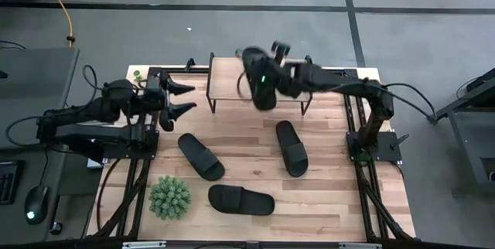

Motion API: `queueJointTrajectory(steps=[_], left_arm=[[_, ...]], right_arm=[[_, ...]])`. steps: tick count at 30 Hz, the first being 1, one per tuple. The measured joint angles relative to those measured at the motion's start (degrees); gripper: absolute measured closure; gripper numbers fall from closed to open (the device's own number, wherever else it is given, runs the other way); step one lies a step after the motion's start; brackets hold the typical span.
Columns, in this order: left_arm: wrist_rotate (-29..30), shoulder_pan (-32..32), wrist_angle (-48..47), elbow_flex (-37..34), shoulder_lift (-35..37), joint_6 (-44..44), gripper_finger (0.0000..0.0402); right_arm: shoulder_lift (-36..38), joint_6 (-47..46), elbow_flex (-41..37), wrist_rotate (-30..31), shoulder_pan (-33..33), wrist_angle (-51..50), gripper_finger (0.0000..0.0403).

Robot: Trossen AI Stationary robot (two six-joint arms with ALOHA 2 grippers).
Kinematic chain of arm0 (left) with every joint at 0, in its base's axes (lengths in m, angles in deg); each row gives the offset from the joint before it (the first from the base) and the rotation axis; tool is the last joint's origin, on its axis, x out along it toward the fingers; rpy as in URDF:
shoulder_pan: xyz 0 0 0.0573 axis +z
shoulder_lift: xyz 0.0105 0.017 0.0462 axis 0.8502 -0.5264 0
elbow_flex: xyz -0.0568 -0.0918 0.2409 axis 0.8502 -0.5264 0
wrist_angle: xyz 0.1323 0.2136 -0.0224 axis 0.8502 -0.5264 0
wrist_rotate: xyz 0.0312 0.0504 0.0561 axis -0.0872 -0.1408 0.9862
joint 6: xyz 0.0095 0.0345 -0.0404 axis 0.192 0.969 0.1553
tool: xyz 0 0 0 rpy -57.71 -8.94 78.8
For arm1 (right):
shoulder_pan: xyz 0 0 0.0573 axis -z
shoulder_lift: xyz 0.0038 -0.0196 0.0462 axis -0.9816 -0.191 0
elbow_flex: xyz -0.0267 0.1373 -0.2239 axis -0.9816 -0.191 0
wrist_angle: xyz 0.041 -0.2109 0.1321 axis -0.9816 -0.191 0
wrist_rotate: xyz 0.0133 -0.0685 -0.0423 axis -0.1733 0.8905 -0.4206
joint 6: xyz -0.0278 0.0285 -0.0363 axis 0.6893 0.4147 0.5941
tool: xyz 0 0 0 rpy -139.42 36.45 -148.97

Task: Pick and place slides into the shelf
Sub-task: Put the black slipper on the shelf

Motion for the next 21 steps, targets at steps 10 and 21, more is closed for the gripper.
queueJointTrajectory(steps=[10, 21], left_arm=[[3.22, -0.01, -15.28, 22.09, -8.01, 3.15, 0.0131], [4.02, -0.07, -15.19, 30.36, -17.21, -14.76, 0.013]], right_arm=[[6.55, 10.5, 0.0, -1.11, 6.94, 11.94, 0.0401], [11.35, 3.12, 0.0, -3.29, 5.07, 6.49, 0.0401]])
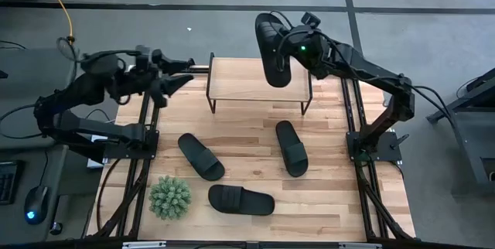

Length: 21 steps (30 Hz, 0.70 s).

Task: Pick and place slides into the shelf
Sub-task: Put the black slipper on the shelf

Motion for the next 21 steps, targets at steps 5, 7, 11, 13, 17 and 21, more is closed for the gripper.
queueJointTrajectory(steps=[5, 7, 11, 13, 17, 21], left_arm=[[-1.92, 0.0, 0.03, 2.0, -6.28, -0.83, 0.013], [-2.01, 0.01, 0.09, 3.12, -8.95, 0.37, 0.013], [-1.95, 0.02, 0.39, 6.42, -14.55, 5.65, 0.0131], [-1.93, 0.03, 0.46, 8.0, -16.44, 7.22, 0.0131], [-2.9, 2.03, 0.26, 9.92, -19.02, 9.09, 0.0131], [-6.43, 6.08, 0.51, 10.46, -19.26, 10.44, 0.0131]], right_arm=[[0.51, -4.46, 0.0, -0.48, -0.57, -4.77, 0.0401], [0.53, -6.82, 0.0, -1.37, -0.2, -7.12, 0.0401], [0.51, -11.8, -0.02, -2.51, 1.49, -11.09, 0.0401], [0.51, -12.87, -0.02, -3.09, 2.47, -12.21, 0.0401], [0.46, -14.05, -0.02, -5.72, 4.27, -12.56, 0.0401], [0.33, -15.78, -0.02, -7.17, 6.06, -12.61, 0.0401]])
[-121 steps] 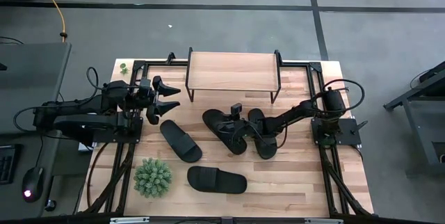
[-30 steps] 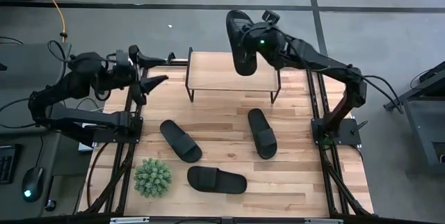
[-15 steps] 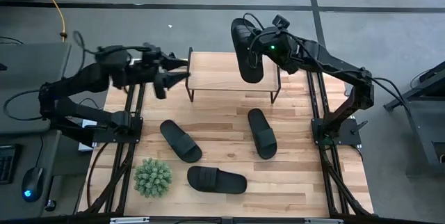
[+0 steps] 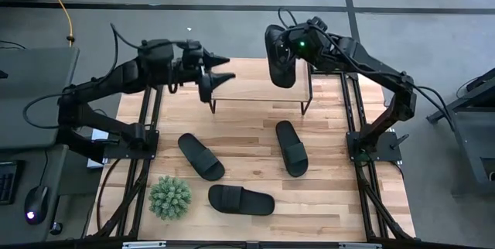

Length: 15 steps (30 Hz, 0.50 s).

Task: Pick and place slides into the shelf
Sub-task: Put the black slipper on the shelf

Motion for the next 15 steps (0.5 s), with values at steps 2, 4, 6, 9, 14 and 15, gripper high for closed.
queueJointTrajectory(steps=[2, 4, 6, 9, 14, 15], left_arm=[[-2.09, 3.17, -0.11, -0.04, 0.04, 0.0, 0.0131], [-4.56, 6.17, -0.07, -0.04, 0.22, -0.61, 0.0131], [-7.45, 9.01, 0.0, -0.03, 0.33, -1.28, 0.0131], [-10.58, 12.05, -0.04, -0.04, 0.24, -2.11, 0.0131], [-12.44, 13.1, 1.57, -0.04, 0.26, -5.99, 0.0131], [-12.64, 13.09, 2.43, -0.04, 0.27, -6.1, 0.0131]], right_arm=[[0.0, -0.01, 0.0, -0.58, 0.76, 0.34, 0.0401], [0.0, -0.66, 0.0, -1.11, 1.51, 0.54, 0.0401], [0.0, -1.07, 0.0, -1.84, 2.31, 0.5, 0.0401], [-0.02, 0.1, 0.0, -4.12, 3.36, 0.49, 0.0401], [-0.02, 1.6, 0.0, -6.56, 4.41, 0.47, 0.0402], [-0.04, 1.65, 0.0, -7.11, 4.54, 0.48, 0.0402]])
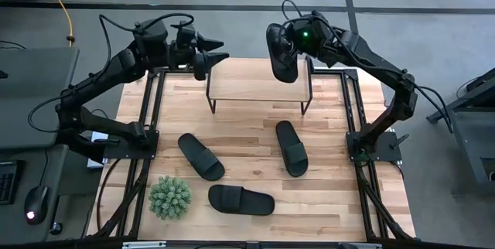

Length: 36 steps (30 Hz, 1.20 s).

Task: Pick and place slides into the shelf
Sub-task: Put the black slipper on the shelf

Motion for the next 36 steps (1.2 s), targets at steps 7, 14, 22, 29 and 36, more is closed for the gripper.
queueJointTrajectory(steps=[7, 14, 22, 29, 36], left_arm=[[-0.56, -0.02, 0.98, 0.46, 0.08, -0.51, 0.0131], [-0.47, -0.02, 0.49, 0.46, 0.06, -1.22, 0.0131], [-0.41, -0.02, 0.11, 0.46, 0.06, -1.25, 0.0131], [-0.4, -0.02, 0.13, 0.46, 0.06, -1.11, 0.0131], [-0.38, -0.02, 0.15, 0.46, 0.06, -1.11, 0.0131]], right_arm=[[-1.51, 3.16, 0.0, -2.92, 1.28, -0.34, 0.0403], [-4.26, 4.66, -0.02, -5.79, 2.35, -0.46, 0.0403], [-4.96, 5.52, -0.02, -5.92, 2.55, -2.25, 0.0403], [-5.16, 5.06, -0.02, -7.0, 2.55, -2.97, 0.0403], [-5.29, 3.34, -0.04, -9.22, 2.51, -3.02, 0.0403]])
